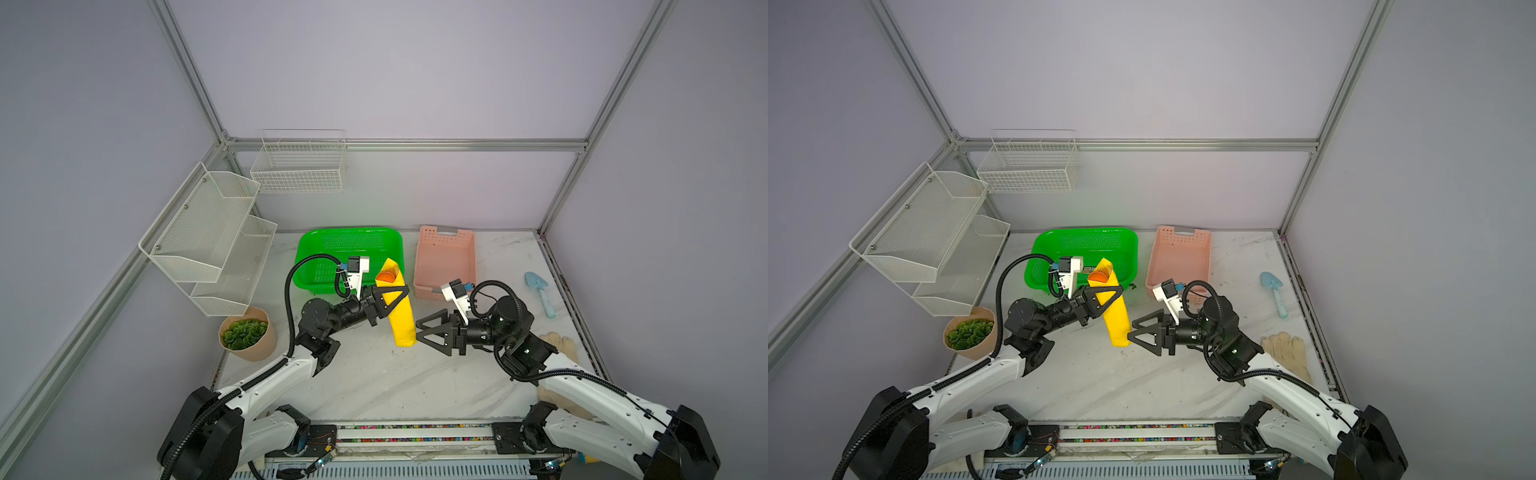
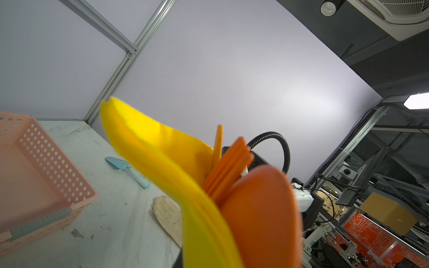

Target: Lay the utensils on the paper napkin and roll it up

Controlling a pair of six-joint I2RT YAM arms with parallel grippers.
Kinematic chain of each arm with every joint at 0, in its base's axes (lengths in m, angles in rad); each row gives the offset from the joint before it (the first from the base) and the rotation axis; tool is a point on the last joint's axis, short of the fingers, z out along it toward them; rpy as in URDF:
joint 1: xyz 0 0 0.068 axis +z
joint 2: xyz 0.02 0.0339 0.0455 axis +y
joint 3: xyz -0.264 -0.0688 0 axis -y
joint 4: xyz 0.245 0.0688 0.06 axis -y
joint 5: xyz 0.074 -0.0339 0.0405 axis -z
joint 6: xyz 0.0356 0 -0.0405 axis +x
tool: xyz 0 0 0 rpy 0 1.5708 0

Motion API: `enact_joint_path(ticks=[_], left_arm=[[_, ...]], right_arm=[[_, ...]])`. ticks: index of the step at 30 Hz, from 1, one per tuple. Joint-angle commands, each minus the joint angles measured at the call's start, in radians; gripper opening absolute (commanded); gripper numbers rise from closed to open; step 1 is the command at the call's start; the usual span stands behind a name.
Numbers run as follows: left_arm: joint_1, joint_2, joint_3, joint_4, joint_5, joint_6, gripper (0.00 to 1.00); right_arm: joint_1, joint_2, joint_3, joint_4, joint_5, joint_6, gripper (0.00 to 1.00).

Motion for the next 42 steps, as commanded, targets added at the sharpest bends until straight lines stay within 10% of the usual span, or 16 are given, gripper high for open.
enact_joint_path(ticks=[1,8,23,25,30,42], left_arm=[[0.004,-0.031,0.094,0.049,0.01,0.002,0.0],[0.004,-0.044,0.083,0.047,0.004,0.003,0.0],[0.003,-0.032,0.081,0.062,-0.003,0.006,0.0],[0.003,-0.031,0.084,0.058,-0.002,0.009,0.0],[0.003,-0.026,0.087,0.053,0.001,0.01,0.0],[0.003,-0.018,0.087,0.055,-0.001,0.009,0.0]], right_arm=[[-0.01,0.067,0.072,-0.084,-0.021,-0.089,0.63],[-0.015,0.181,0.192,-0.139,-0.062,-0.172,0.56],[-0.014,0.23,0.213,-0.075,-0.138,-0.136,0.08],[-0.015,0.227,0.209,-0.074,-0.14,-0.135,0.09],[-0.015,0.211,0.21,-0.077,-0.141,-0.139,0.49],[-0.01,0.267,0.249,-0.03,-0.189,-0.103,0.45]])
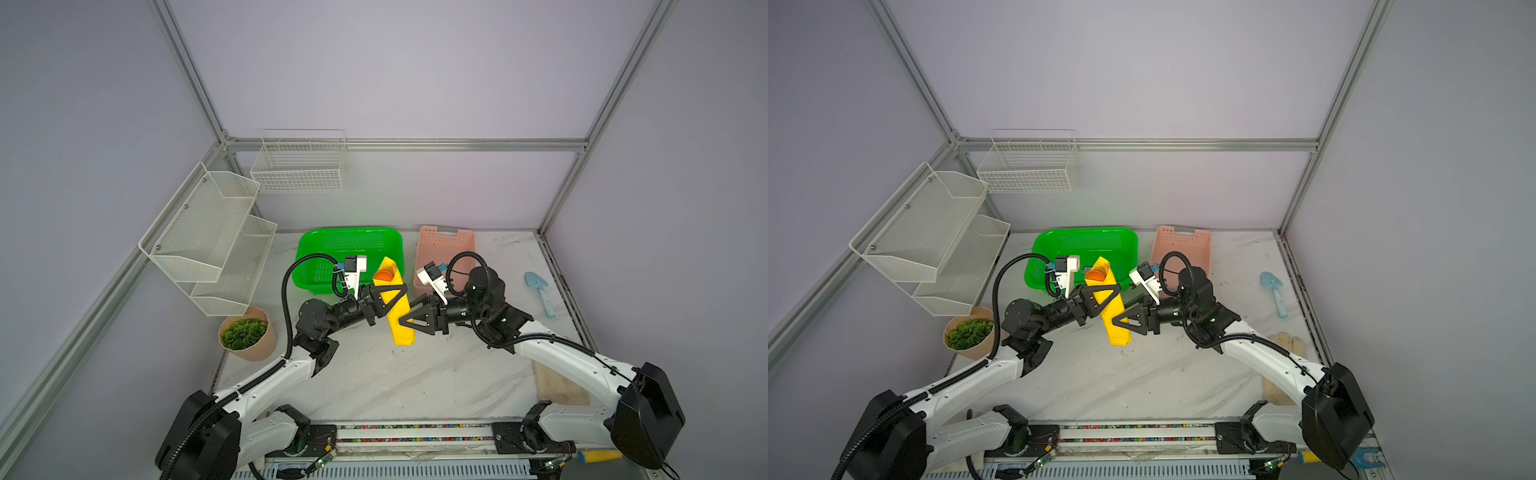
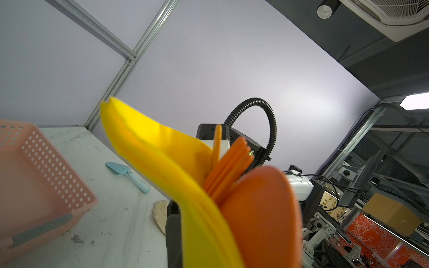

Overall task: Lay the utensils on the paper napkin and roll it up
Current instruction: 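Reach the right gripper back in and pinch the cone's wrapped side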

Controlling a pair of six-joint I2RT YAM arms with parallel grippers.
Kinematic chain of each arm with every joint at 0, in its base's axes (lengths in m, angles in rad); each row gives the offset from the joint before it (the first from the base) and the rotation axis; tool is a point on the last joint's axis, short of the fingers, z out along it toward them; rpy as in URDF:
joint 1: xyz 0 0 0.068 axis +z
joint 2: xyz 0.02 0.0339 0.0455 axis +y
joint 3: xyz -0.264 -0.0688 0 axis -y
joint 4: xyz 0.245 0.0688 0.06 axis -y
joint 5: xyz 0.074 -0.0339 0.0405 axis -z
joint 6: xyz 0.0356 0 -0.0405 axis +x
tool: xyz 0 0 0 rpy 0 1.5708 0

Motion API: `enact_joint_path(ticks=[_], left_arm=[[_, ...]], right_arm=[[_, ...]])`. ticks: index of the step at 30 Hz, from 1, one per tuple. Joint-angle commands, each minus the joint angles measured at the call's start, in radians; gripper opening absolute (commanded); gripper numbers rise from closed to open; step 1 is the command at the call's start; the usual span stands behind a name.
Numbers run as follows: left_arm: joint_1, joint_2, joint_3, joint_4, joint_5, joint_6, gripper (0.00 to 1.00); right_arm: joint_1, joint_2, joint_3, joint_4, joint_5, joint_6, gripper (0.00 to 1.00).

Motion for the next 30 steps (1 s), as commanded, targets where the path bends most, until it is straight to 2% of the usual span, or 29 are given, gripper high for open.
enact_joint_path(ticks=[1,5,11,13,16,18,21,23,30], left_arm=[[-0.003,0.002,0.087,0.053,0.005,0.008,0.0],[-0.003,0.01,0.09,0.056,0.003,0.01,0.0],[-0.003,0.024,0.093,0.061,0.006,0.011,0.0],[-0.003,0.026,0.093,0.06,0.005,0.011,0.0],[-0.003,0.027,0.093,0.053,0.001,0.013,0.07],[-0.003,0.026,0.094,0.045,0.005,0.013,0.15],[0.001,0.017,0.095,0.02,0.005,0.017,0.35],[0.004,0.006,0.095,-0.002,0.008,0.026,0.42],[0.016,-0.036,0.083,-0.057,0.015,0.039,0.47]], right_arm=[[0.001,0.013,0.018,0.053,-0.035,0.015,0.42],[0.003,0.027,0.023,0.067,-0.035,0.024,0.18],[0.003,0.041,0.017,0.111,-0.039,0.05,0.04],[0.004,0.042,0.012,0.128,-0.037,0.06,0.01],[0.003,0.044,0.005,0.152,-0.04,0.079,0.0],[0.003,0.042,0.002,0.163,-0.038,0.087,0.0],[0.003,0.035,-0.001,0.168,-0.036,0.089,0.0],[0.004,0.033,0.0,0.168,-0.031,0.089,0.0],[-0.002,0.025,0.003,0.167,-0.015,0.086,0.0]])
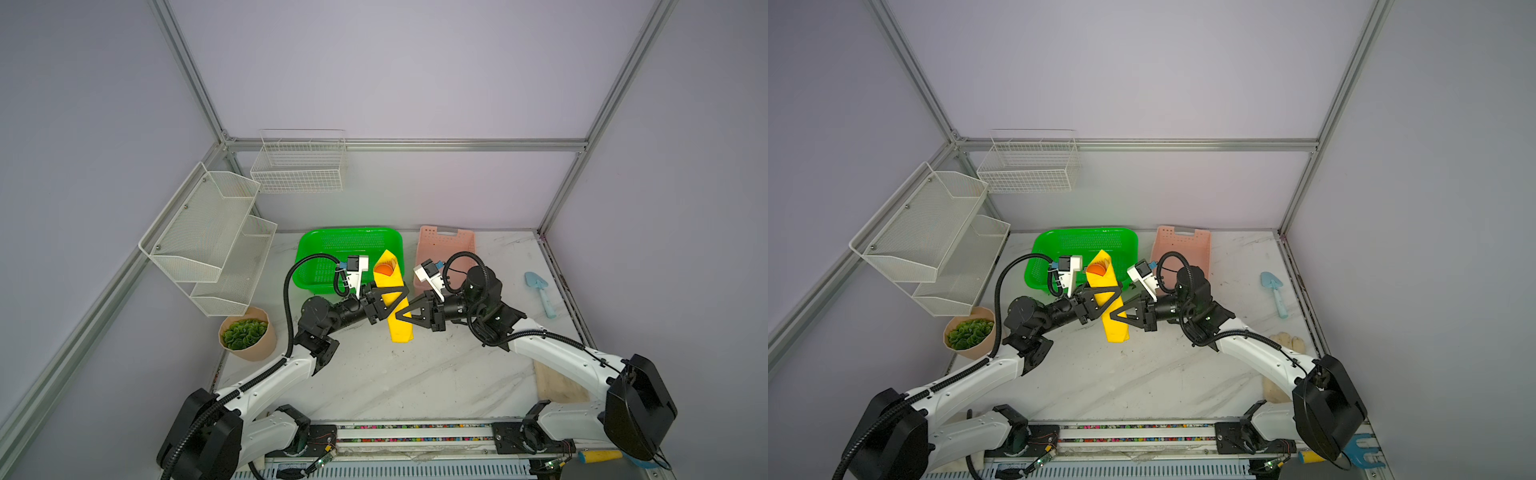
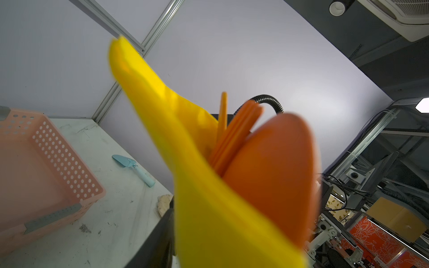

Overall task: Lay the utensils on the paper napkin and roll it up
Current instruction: 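Reach the right gripper back in and pinch the cone's wrapped side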

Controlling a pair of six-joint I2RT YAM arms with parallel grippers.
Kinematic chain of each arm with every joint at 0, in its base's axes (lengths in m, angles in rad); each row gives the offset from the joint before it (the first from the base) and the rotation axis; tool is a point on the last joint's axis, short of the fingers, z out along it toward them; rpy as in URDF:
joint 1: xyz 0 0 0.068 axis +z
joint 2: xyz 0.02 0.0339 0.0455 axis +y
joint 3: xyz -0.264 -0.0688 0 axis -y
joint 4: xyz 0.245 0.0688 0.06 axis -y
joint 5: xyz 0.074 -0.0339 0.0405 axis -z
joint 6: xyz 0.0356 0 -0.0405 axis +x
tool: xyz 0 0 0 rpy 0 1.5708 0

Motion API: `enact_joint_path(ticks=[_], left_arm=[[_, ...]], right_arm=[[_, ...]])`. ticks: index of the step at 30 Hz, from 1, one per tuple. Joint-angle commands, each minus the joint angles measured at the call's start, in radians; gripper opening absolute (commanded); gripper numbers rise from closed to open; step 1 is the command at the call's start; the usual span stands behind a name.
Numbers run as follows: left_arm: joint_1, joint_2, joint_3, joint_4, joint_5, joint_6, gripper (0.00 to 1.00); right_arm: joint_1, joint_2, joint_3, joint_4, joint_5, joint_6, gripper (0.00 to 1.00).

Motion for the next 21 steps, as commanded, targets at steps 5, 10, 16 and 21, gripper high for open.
enact_joint_path(ticks=[5,10,16,21], left_arm=[[0.017,-0.073,0.057,-0.028,0.008,0.031,0.39],[0.017,-0.08,0.051,-0.038,0.014,0.031,0.27],[0.02,-0.087,0.036,-0.041,0.016,0.031,0.19],[0.025,-0.099,0.027,-0.051,0.014,0.03,0.17]], right_arm=[[-0.01,-0.021,0.006,0.051,0.005,0.005,0.0],[-0.01,-0.015,0.008,0.051,0.005,0.007,0.0],[-0.01,-0.02,0.014,0.051,0.011,0.009,0.0],[-0.01,-0.017,0.016,0.051,0.016,0.009,0.0]])
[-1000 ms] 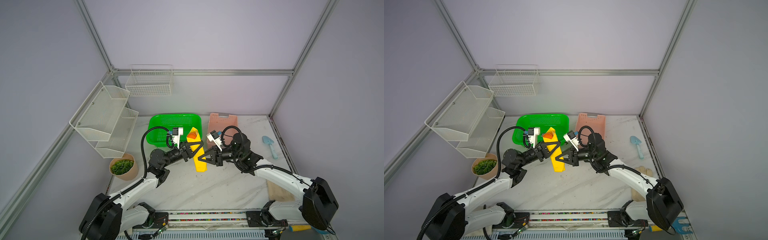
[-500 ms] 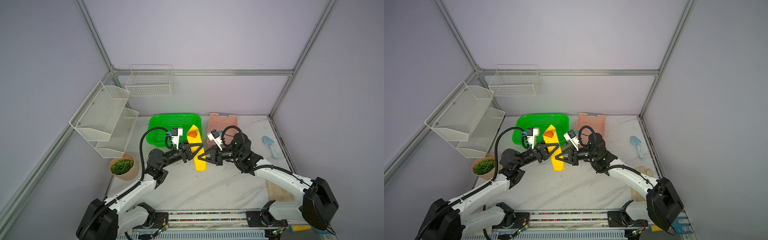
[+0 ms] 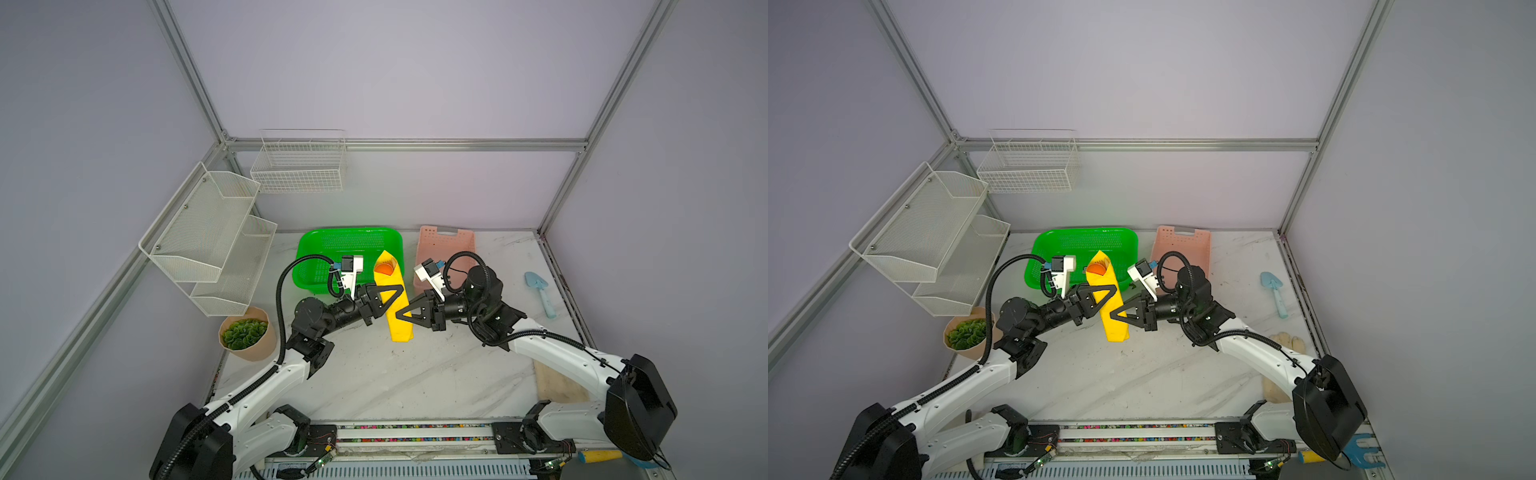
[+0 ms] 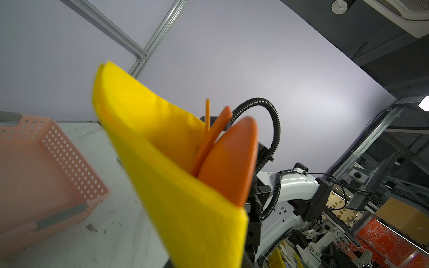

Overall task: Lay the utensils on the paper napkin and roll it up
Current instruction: 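Reach the right gripper back in and pinch the cone's wrapped side, then carry the yellow cone over the green basket with the left gripper while the right retracts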

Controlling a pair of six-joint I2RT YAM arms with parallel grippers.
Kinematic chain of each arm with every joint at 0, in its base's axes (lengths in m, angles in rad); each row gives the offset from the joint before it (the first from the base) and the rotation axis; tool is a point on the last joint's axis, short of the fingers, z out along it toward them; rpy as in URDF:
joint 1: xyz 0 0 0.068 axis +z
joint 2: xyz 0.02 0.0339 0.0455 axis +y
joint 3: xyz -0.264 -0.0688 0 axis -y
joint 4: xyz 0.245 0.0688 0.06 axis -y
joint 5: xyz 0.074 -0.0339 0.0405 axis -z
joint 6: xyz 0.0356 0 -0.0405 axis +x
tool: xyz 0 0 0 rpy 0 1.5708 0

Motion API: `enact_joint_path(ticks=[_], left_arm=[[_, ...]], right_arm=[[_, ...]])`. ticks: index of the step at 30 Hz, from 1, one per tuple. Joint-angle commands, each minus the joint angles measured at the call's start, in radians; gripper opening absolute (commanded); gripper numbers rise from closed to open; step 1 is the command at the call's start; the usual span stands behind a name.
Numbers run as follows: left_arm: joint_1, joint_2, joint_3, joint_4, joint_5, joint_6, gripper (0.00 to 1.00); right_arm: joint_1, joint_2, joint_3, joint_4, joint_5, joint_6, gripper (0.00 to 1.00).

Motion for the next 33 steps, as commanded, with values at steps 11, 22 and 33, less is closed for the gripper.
enact_joint_path(ticks=[11,22,33], left_arm=[[0.011,-0.025,0.026,0.014,0.022,0.01,0.01],[0.029,-0.007,0.065,-0.035,0.048,0.033,0.0],[0.128,0.049,0.208,-0.25,0.09,0.131,0.0]], right_arm=[[-0.007,-0.016,0.02,0.038,0.019,0.011,0.0],[-0.015,-0.033,0.024,0.0,0.069,0.009,0.53],[-0.163,-0.168,-0.037,-0.161,0.237,-0.015,0.75]])
